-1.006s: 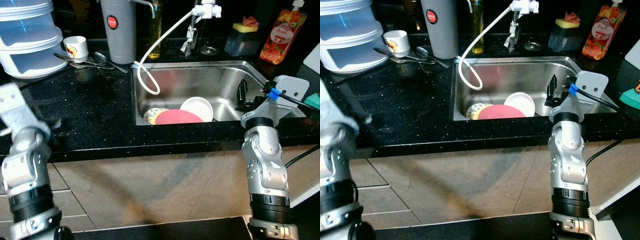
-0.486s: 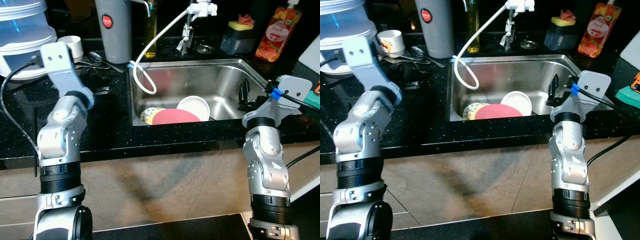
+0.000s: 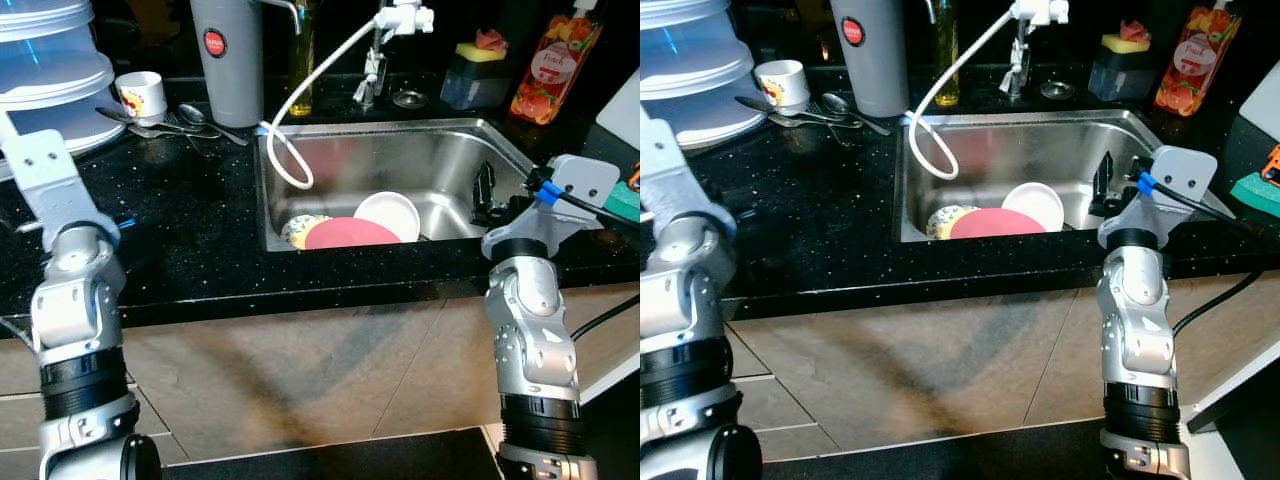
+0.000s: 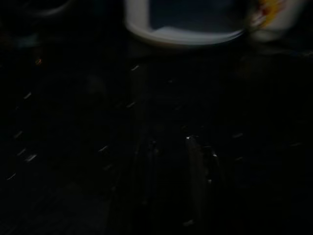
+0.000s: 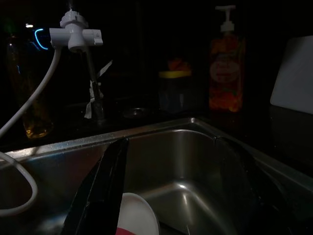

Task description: Kitchen organization

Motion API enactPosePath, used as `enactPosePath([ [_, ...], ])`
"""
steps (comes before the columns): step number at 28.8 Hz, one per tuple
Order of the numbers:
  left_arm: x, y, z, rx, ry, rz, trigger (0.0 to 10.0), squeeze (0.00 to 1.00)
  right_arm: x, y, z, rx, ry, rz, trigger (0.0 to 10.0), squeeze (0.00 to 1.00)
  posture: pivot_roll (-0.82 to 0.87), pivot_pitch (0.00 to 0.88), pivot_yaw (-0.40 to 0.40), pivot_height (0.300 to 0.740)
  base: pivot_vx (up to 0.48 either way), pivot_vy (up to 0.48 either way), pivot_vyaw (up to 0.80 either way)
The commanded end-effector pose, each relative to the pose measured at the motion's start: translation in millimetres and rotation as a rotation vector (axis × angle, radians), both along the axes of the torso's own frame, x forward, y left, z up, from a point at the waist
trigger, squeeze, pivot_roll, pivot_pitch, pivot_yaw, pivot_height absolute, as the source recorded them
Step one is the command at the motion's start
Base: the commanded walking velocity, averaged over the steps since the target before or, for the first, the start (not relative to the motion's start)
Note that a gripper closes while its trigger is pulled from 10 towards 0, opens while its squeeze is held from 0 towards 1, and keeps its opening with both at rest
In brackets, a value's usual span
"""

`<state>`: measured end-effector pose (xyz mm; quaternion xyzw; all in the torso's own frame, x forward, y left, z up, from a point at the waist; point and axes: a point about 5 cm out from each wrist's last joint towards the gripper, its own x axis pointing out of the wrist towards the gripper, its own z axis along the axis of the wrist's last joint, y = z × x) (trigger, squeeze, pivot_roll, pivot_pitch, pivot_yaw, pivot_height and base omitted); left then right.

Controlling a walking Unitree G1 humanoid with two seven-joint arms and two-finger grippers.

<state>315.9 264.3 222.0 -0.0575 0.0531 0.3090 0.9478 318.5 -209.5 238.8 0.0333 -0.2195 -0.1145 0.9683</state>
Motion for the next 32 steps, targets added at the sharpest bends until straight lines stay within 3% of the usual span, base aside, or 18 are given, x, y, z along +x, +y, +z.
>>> enactPosePath([
  [1, -2.3, 2.6, -3.8, -0.022, 0.024, 0.009, 10.0, 1.00, 0.8, 0.9, -2.2, 0.001, 0.015, 0.002, 10.0, 0.00, 0.12, 0.058, 0.026, 0.740, 0.000, 0.000, 0.00],
  [2, -2.9, 3.8, -4.3, -0.023, 0.030, 0.023, 10.0, 1.00, 0.9, 0.9, -2.3, 0.001, 0.015, 0.003, 10.0, 0.00, 0.12, 0.058, 0.026, 0.740, 0.000, 0.000, 0.00],
  [3, -2.2, 3.6, -5.0, -0.045, 0.032, 0.012, 10.0, 0.00, 0.9, 1.0, -2.2, 0.001, 0.015, 0.003, 10.0, 0.00, 0.12, 0.058, 0.026, 0.740, 0.000, 0.000, 0.00],
  [9, 4.6, -3.6, -10.2, -0.165, 0.055, -0.101, 10.0, 0.00, 0.7, 0.9, -1.3, -0.001, 0.013, 0.004, 10.0, 0.00, 0.13, 0.062, 0.023, 0.740, 0.000, 0.000, 0.00],
  [13, 1.9, -0.8, -16.8, -0.204, 0.087, -0.077, 10.0, 0.00, 0.6, 0.9, -0.6, -0.002, 0.011, 0.004, 10.0, 0.00, 0.13, 0.062, 0.023, 0.740, 0.000, 0.000, 0.00],
  [17, -5.6, 8.6, -25.0, -0.203, 0.116, 0.017, 10.0, 0.00, 0.1, 0.2, -0.9, -0.003, 0.012, 0.001, 10.0, 0.00, 0.13, 0.057, 0.024, 0.740, 0.000, 0.000, 0.00],
  [25, -8.9, 12.1, -26.7, -0.189, 0.132, 0.017, 10.0, 0.00, 1.3, 0.4, 0.1, -0.006, 0.010, 0.006, 10.0, 0.00, 0.13, 0.052, 0.020, 0.740, 0.000, 0.000, 0.00],
  [29, -10.8, 11.8, -34.9, -0.232, 0.165, 0.018, 10.0, 0.00, 1.6, 0.7, 0.6, -0.007, 0.008, 0.008, 10.0, 0.00, 0.13, 0.050, 0.019, 0.740, 0.000, 0.000, 0.00],
  [30, -11.9, 11.5, -39.8, -0.248, 0.185, 0.019, 9.3, 0.00, 1.6, 0.6, 0.8, -0.008, 0.008, 0.008, 10.0, 0.00, 0.13, 0.050, 0.019, 0.740, 0.000, 0.000, 0.00],
  [31, -13.0, 11.6, -44.2, -0.262, 0.202, 0.025, 4.3, 0.00, 1.6, 0.3, 0.8, -0.008, 0.007, 0.007, 10.0, 0.00, 0.13, 0.047, 0.019, 0.740, 0.000, 0.000, 0.00],
  [32, -13.7, 11.5, -47.3, -0.264, 0.215, 0.023, 4.3, 0.00, 1.6, 0.1, 0.9, -0.008, 0.007, 0.007, 10.0, 0.00, 0.13, 0.047, 0.019, 0.740, 0.000, 0.000, 0.00],
])
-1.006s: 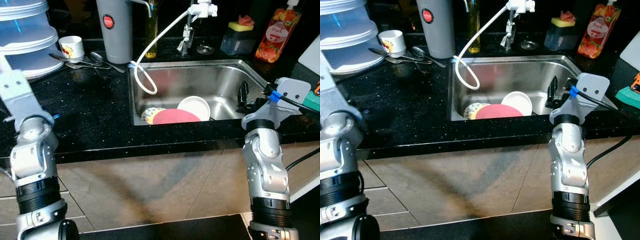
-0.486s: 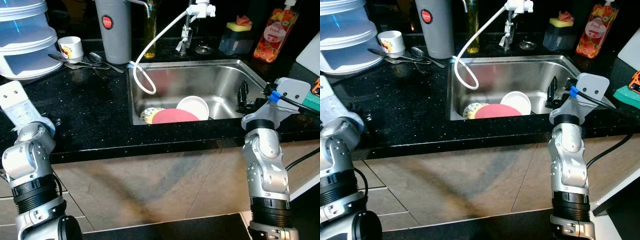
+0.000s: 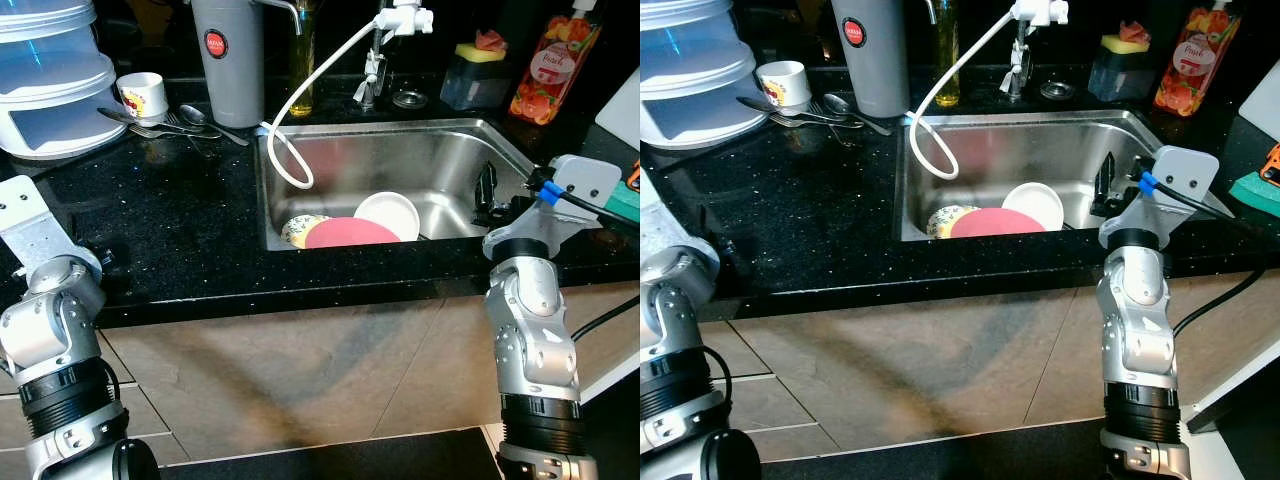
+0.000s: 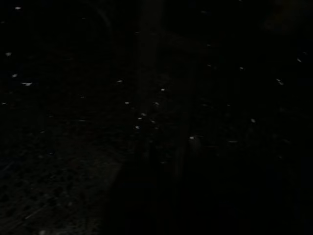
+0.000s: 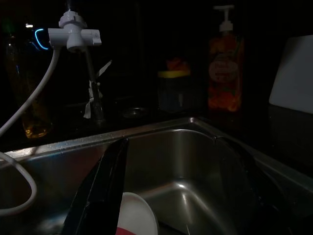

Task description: Kitchen organization

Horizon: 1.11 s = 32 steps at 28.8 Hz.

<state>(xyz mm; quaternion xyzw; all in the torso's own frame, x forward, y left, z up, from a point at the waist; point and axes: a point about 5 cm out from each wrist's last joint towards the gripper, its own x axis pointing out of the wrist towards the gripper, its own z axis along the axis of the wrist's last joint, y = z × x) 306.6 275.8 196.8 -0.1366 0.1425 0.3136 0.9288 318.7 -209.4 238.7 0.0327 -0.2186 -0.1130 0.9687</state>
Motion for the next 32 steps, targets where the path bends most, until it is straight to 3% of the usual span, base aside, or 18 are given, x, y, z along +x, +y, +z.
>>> enactPosePath([
  [1, -4.9, -0.2, -24.4, -0.055, 0.106, -0.007, 0.0, 0.00, 1.4, -0.1, 1.0, -0.007, 0.005, 0.004, 10.0, 0.00, 0.13, 0.047, 0.019, 0.740, 0.000, 0.000, 0.00],
  [13, -2.4, -2.2, -20.7, 0.021, 0.115, -0.039, 0.0, 0.00, 1.0, -0.6, 1.3, -0.005, 0.004, 0.000, 10.0, 0.00, 0.13, 0.052, 0.019, 0.740, 0.000, 0.000, 0.00],
  [15, 3.5, -5.2, -9.9, 0.073, 0.058, -0.061, 0.0, 0.00, 0.9, -0.8, 1.3, -0.004, 0.004, -0.001, 10.0, 0.00, 0.13, 0.052, 0.019, 0.740, 0.000, 0.000, 0.00],
  [17, 14.2, -16.4, 8.8, 0.067, -0.075, -0.143, 0.0, 0.00, 1.1, -0.5, 1.5, -0.004, 0.004, -0.001, 10.0, 0.00, 0.13, 0.053, 0.018, 0.740, 0.000, 0.000, 0.00],
  [18, 22.8, -30.8, 29.5, 0.073, -0.200, -0.250, 3.6, 0.00, 1.0, -0.6, 1.7, -0.003, 0.003, -0.002, 10.0, 0.00, 0.13, 0.053, 0.018, 0.740, 0.000, 0.000, 0.00],
  [19, 26.0, -37.5, 37.2, 0.075, -0.242, -0.299, 7.3, 0.00, 1.0, -0.6, 1.8, -0.003, 0.003, -0.003, 10.0, 0.00, 0.12, 0.052, 0.020, 0.740, 0.000, 0.000, 0.00],
  [20, 29.4, -44.3, 43.9, 0.075, -0.277, -0.346, 10.0, 0.00, 0.8, -0.8, 2.0, -0.002, 0.002, -0.005, 10.0, 0.00, 0.12, 0.052, 0.020, 0.740, 0.000, 0.000, 0.00],
  [23, 36.2, -57.7, 51.7, 0.075, -0.313, -0.423, 10.0, 0.00, 0.3, -1.4, 1.7, -0.001, 0.001, -0.008, 10.0, 0.00, 0.12, 0.052, 0.020, 0.740, 0.000, 0.000, 0.00],
  [24, 46.9, -79.0, 57.4, 0.055, -0.340, -0.533, 10.0, 0.00, -0.1, -0.8, 1.7, 0.000, 0.000, -0.009, 10.0, 0.00, 0.11, 0.053, 0.024, 0.740, 0.000, 0.000, 0.00],
  [28, 62.1, -129.0, 60.3, 0.012, -0.353, -0.798, 10.0, 0.00, -0.6, -1.1, 2.2, 0.001, 0.000, -0.013, 10.0, 0.00, 0.10, 0.054, 0.021, 0.740, 0.000, 0.000, 0.00],
  [29, 62.1, -129.0, 60.3, 0.012, -0.353, -0.798, 10.0, 0.00, -0.6, -1.1, 2.2, 0.001, 0.000, -0.013, 10.0, 0.00, 0.10, 0.054, 0.021, 0.740, 0.000, 0.000, 0.00],
  [31, 71.9, -155.1, 59.1, 0.029, -0.351, -0.921, 10.0, 0.00, -0.7, -1.4, 3.4, -0.001, -0.002, -0.013, 10.0, 0.00, 0.10, 0.056, 0.018, 0.740, 0.000, 0.000, 0.00],
  [32, 71.9, -155.1, 59.1, 0.029, -0.351, -0.921, 10.0, 0.00, -0.7, -1.4, 3.4, -0.001, -0.002, -0.013, 10.0, 0.00, 0.10, 0.056, 0.018, 0.740, 0.000, 0.000, 0.00],
])
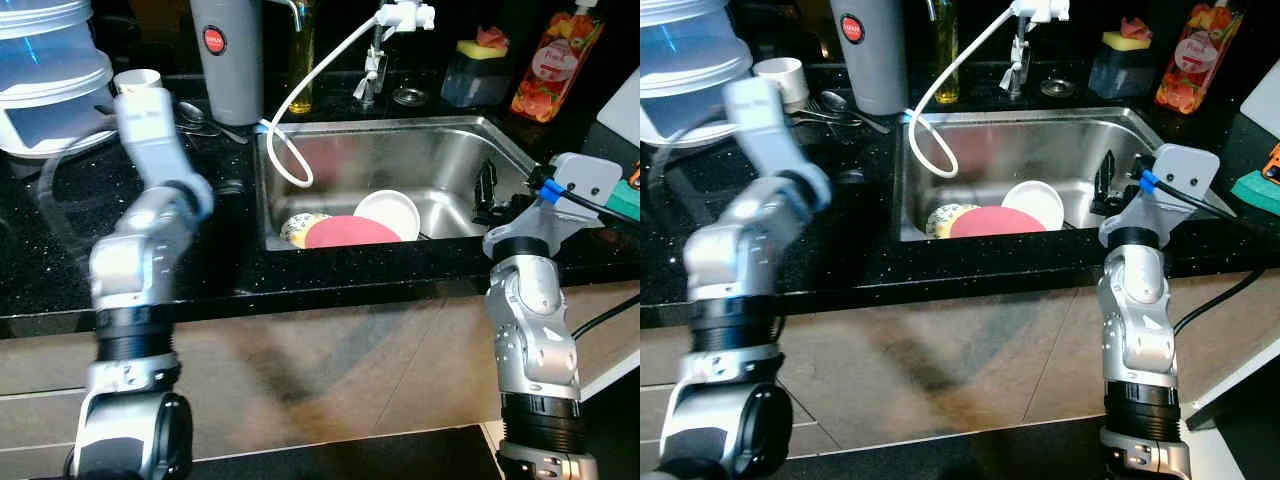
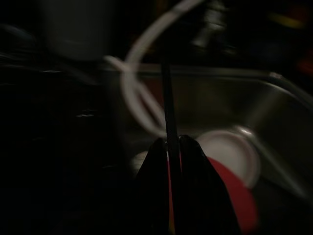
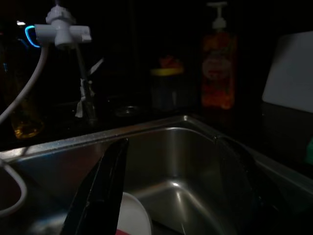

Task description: Kitchen organization

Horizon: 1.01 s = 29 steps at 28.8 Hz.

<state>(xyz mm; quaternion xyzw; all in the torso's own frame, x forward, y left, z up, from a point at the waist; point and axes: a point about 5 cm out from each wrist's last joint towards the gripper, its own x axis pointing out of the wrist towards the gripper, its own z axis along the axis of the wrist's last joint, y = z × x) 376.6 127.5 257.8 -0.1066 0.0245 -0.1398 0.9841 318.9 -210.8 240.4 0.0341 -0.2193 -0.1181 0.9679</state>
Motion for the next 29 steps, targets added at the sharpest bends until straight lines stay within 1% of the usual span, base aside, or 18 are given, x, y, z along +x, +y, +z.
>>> enactPosePath([
  [1, 7.4, -19.6, -3.0, 0.045, -0.013, -0.086, 10.0, 0.00, -1.1, -0.1, 2.3, -0.008, -0.001, -0.004, 10.0, 0.00, 0.10, 0.056, 0.018, 0.740, 0.000, 0.000, 0.00],
  [2, 7.4, -19.6, -3.0, 0.045, -0.013, -0.086, 10.0, 0.00, -1.1, -0.1, 2.3, -0.008, -0.001, -0.004, 10.0, 0.00, 0.10, 0.056, 0.018, 0.740, 0.000, 0.000, 0.00],
  [3, 17.7, -37.5, -5.9, 0.103, -0.025, -0.145, 10.0, 0.00, -1.4, -0.3, 3.6, -0.011, -0.004, -0.004, 10.0, 0.00, 0.09, 0.059, 0.018, 0.740, 0.000, 0.000, 0.00],
  [4, 21.7, -44.0, -7.4, 0.133, -0.031, -0.158, 10.0, 0.00, -1.5, -0.4, 4.0, -0.011, -0.005, -0.005, 10.0, 0.00, 0.09, 0.059, 0.018, 0.740, 0.000, 0.000, 0.00],
  [6, 24.1, -47.4, -8.3, 0.150, -0.034, -0.165, 10.0, 0.00, -1.6, -0.4, 4.2, -0.011, -0.006, -0.005, 10.0, 0.00, 0.09, 0.059, 0.018, 0.740, 0.000, 0.000, 0.00],
  [8, 27.9, -58.9, -5.4, 0.171, -0.070, -0.200, 10.0, 0.00, -2.6, -0.1, 5.4, -0.012, -0.010, -0.006, 10.0, 0.00, 0.07, 0.065, 0.030, 0.740, 0.000, 0.000, 0.00],
  [10, 30.5, -67.0, -0.5, 0.195, -0.116, -0.221, 10.0, 0.47, -3.9, 0.3, 6.4, -0.013, -0.014, -0.009, 10.0, 0.00, 0.06, 0.067, 0.035, 0.740, 0.000, 0.000, 0.00],
  [12, 31.2, -68.9, 0.8, 0.196, -0.127, -0.231, 10.0, 0.47, -4.3, 0.4, 6.7, -0.013, -0.016, -0.010, 10.0, 0.00, 0.06, 0.067, 0.035, 0.740, 0.000, 0.000, 0.00],
  [13, 31.7, -69.7, 4.7, 0.198, -0.154, -0.231, 10.0, 1.00, -5.2, 0.3, 7.1, -0.012, -0.018, -0.012, 10.0, 0.00, 0.05, 0.069, 0.040, 0.740, 0.000, 0.000, 0.00],
  [15, 30.0, -71.4, 18.6, 0.179, -0.247, -0.242, 10.0, 1.00, -7.1, -0.5, 7.7, -0.011, -0.021, -0.018, 10.0, 0.00, 0.05, 0.072, 0.042, 0.740, 0.000, 0.000, 0.00],
  [16, 28.8, -70.1, 29.6, 0.178, -0.328, -0.228, 10.0, 1.00, -8.1, -1.4, 7.7, -0.011, -0.023, -0.020, 10.0, 0.00, 0.05, 0.072, 0.041, 0.740, 0.000, 0.000, 0.00],
  [17, 28.8, -70.1, 29.6, 0.178, -0.328, -0.228, 10.0, 1.00, -8.1, -1.4, 7.7, -0.011, -0.023, -0.020, 10.0, 0.00, 0.05, 0.072, 0.041, 0.740, 0.000, 0.000, 0.00],
  [18, 26.6, -67.3, 37.1, 0.183, -0.391, -0.219, 10.0, 0.00, -8.4, -1.7, 7.6, -0.011, -0.022, -0.021, 10.0, 0.00, 0.05, 0.072, 0.041, 0.740, 0.000, 0.000, 0.00],
  [21, 23.7, -59.0, 43.4, 0.180, -0.452, -0.197, 10.0, 0.00, -7.3, -0.7, 8.1, -0.013, -0.023, -0.012, 10.0, 0.00, 0.05, 0.072, 0.041, 0.740, 0.000, 0.000, 0.00],
  [25, 19.5, -52.3, 46.4, 0.163, -0.491, -0.194, 10.0, 0.00, -6.9, 1.1, 9.6, -0.015, -0.027, -0.005, 10.0, 0.00, 0.07, 0.079, 0.034, 0.740, 0.000, 0.000, 0.00],
  [26, 9.2, -46.8, 45.1, 0.175, -0.521, -0.196, 10.0, 0.00, -6.4, 2.5, 11.1, -0.014, -0.032, 0.001, 10.0, 0.00, 0.07, 0.081, 0.033, 0.740, 0.000, 0.000, 0.00],
  [27, 9.2, -46.8, 45.1, 0.175, -0.521, -0.196, 10.0, 0.00, -6.4, 2.5, 11.1, -0.014, -0.032, 0.001, 10.0, 0.00, 0.07, 0.081, 0.033, 0.740, 0.000, 0.000, 0.00],
  [29, 0.8, -42.5, 41.8, 0.180, -0.540, -0.190, 10.0, 0.00, -6.1, 3.7, 11.8, -0.014, -0.032, 0.006, 10.0, 0.00, 0.07, 0.080, 0.033, 0.740, 0.000, 0.000, 0.00],
])
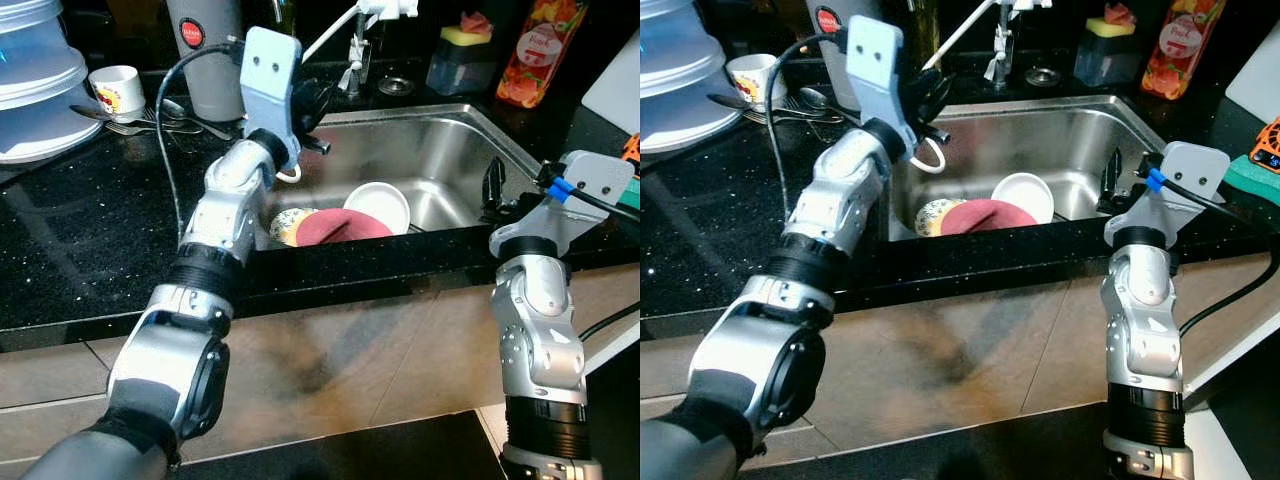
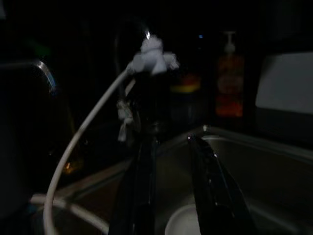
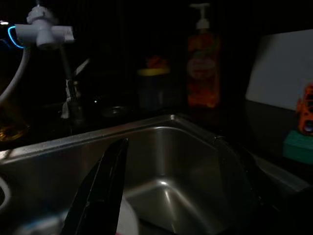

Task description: Kitchen organization

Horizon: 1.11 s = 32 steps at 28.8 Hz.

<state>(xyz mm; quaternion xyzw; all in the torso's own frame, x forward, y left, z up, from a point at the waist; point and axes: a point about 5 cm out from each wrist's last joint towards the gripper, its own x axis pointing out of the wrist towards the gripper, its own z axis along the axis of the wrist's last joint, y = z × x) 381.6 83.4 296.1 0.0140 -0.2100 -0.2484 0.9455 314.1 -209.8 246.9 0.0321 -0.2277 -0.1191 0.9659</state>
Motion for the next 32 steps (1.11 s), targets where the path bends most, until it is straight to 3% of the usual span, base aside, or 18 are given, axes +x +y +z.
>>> enactPosePath([
  [1, -9.1, 3.9, 0.0, 0.020, -0.024, 0.007, 10.0, 0.00, -1.2, 3.6, 5.3, -0.008, -0.015, 0.014, 10.0, 0.00, 0.08, 0.080, 0.034, 0.740, 0.000, 0.000, 0.00],
  [6, -26.2, 10.8, -22.1, 0.077, 0.002, 0.070, 10.0, 0.00, -0.4, 7.5, 3.8, -0.010, -0.009, 0.031, 10.0, 0.00, 0.09, 0.078, 0.030, 0.740, 0.000, 0.000, 0.00],
  [9, -29.9, 15.7, -28.4, 0.027, 0.046, 0.102, 10.0, 0.00, 0.1, 8.7, 2.9, -0.007, -0.007, 0.035, 10.0, 0.00, 0.09, 0.076, 0.030, 0.740, 0.000, 0.000, 0.00],
  [11, -32.8, 27.5, -32.5, -0.022, 0.073, 0.189, 10.0, 0.00, 1.1, 12.2, 1.4, 0.004, -0.005, 0.047, 10.0, 0.00, 0.09, 0.069, 0.028, 0.740, 0.000, 0.000, 0.00],
  [22, -40.9, 31.8, -40.0, -0.033, 0.148, 0.251, 10.0, 0.00, 2.1, 15.5, -0.1, 0.002, 0.000, 0.060, 10.0, 0.00, 0.09, 0.059, 0.027, 0.740, 0.000, 0.000, 0.00],
  [32, -40.4, 36.7, -34.4, -0.009, 0.131, 0.293, 10.0, 0.00, 0.9, 13.2, -0.8, 0.000, 0.001, 0.051, 10.0, 0.00, 0.09, 0.059, 0.031, 0.740, 0.000, 0.000, 0.00],
])
